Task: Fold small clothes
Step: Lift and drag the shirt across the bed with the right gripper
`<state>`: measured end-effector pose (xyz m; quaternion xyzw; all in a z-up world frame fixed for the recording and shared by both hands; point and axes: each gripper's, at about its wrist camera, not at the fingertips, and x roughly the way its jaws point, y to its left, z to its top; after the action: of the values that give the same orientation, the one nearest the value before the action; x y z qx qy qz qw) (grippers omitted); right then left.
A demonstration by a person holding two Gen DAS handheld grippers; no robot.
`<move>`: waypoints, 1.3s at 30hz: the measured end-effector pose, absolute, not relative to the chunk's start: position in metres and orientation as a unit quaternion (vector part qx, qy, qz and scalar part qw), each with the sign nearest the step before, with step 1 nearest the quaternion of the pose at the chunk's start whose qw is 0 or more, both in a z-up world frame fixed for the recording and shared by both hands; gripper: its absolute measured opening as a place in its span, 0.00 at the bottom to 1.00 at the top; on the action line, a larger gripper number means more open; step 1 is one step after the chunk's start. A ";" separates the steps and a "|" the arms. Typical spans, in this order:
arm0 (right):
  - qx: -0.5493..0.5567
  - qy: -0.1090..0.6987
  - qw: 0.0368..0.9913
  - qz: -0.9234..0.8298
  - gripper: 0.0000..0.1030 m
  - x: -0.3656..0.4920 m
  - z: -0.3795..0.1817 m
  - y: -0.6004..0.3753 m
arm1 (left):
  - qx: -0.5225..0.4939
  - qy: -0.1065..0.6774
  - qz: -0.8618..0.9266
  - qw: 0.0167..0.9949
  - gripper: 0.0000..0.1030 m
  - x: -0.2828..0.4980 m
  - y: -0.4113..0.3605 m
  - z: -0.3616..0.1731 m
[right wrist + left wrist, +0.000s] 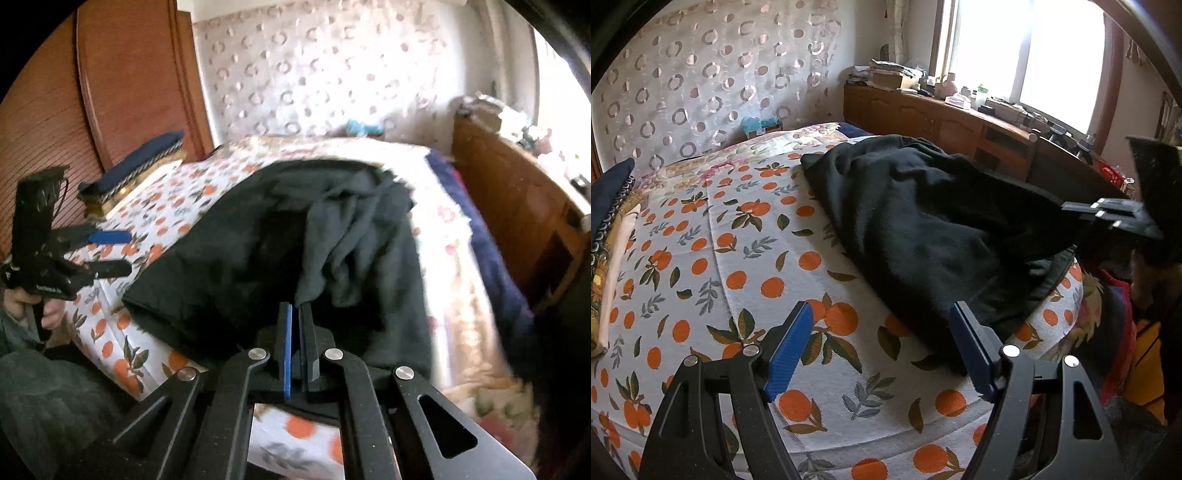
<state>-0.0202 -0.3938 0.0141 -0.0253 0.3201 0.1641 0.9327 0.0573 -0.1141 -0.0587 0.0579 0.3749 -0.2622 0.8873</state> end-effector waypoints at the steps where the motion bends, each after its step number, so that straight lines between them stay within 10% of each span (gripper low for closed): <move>1: -0.027 0.316 0.935 0.158 0.03 -0.026 0.020 -0.401 | 0.058 0.375 -0.263 0.887 0.74 0.057 -0.115 -0.059; 17: -0.010 0.342 0.938 0.064 0.16 -0.032 0.016 -0.457 | 0.053 0.374 -0.266 0.887 0.74 0.061 -0.118 -0.055; 26: -0.002 0.309 0.945 0.103 0.35 0.055 0.022 -0.429 | 0.080 0.354 -0.252 0.897 0.74 0.110 -0.129 -0.034; 39: -0.015 0.355 0.923 0.148 0.35 0.186 0.008 -0.419 | 0.079 0.380 -0.236 0.891 0.74 0.194 -0.146 -0.046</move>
<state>0.1859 -0.4192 0.0081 -0.0155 0.3547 0.1482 0.9230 0.1944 -0.1461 -0.0461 0.0791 0.3802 -0.2357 0.8909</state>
